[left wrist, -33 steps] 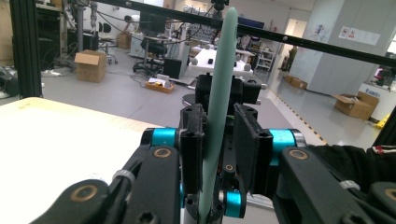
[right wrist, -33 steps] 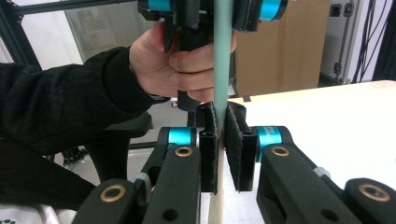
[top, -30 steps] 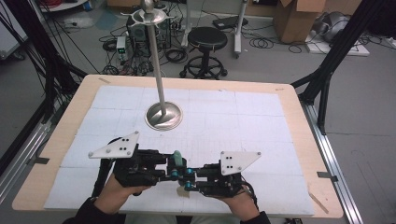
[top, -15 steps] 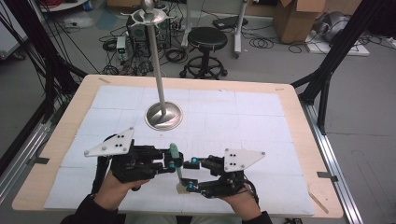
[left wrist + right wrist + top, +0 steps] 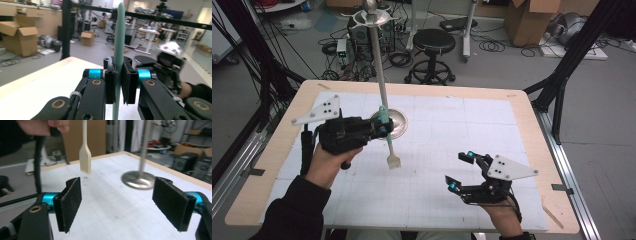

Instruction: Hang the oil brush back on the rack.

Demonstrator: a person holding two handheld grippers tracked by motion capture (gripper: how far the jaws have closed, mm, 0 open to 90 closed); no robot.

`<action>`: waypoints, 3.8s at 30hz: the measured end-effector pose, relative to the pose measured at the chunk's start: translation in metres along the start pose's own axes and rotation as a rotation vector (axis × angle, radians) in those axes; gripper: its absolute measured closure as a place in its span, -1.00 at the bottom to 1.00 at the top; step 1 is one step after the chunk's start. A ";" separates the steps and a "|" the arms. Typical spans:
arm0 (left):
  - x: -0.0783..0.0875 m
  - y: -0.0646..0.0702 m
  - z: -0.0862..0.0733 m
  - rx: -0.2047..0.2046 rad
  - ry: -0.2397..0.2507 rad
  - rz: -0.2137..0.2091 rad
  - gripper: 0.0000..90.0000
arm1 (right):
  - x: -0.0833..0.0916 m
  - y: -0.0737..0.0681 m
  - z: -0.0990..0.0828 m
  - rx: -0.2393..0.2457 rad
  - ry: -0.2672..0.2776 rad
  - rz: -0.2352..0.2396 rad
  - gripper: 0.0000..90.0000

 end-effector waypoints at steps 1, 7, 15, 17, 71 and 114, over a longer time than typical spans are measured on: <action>-0.002 -0.003 0.004 0.003 0.004 0.009 0.84 | 0.004 0.001 -0.001 -0.004 -0.003 -0.017 -0.53; -0.011 -0.025 0.031 0.018 0.005 0.055 0.84 | 0.011 0.004 -0.005 0.009 -0.022 -0.046 -0.54; -0.024 -0.047 0.065 0.002 -0.014 0.105 0.84 | 0.014 0.008 -0.009 0.005 -0.032 -0.061 -0.58; -0.026 -0.053 0.073 0.008 -0.016 0.114 0.84 | 0.016 0.010 -0.009 -0.009 -0.020 -0.060 -0.58; -0.013 -0.081 0.087 -0.014 -0.005 0.269 -0.29 | 0.040 0.015 -0.010 -0.057 0.043 -0.095 -0.59; 0.095 -0.012 -0.107 0.030 0.072 0.312 -0.59 | 0.070 0.034 -0.051 -0.162 -0.013 -0.338 -0.59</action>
Point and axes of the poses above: each handheld gripper's, and its own axes: x roughly backward along the jaws, z roughly out of its top, y roughly to its right, the point moved 1 cm from there along -x, roughly forward along the jaws, and after that the axes turned 3 degrees about x, right-handed, at the moved point
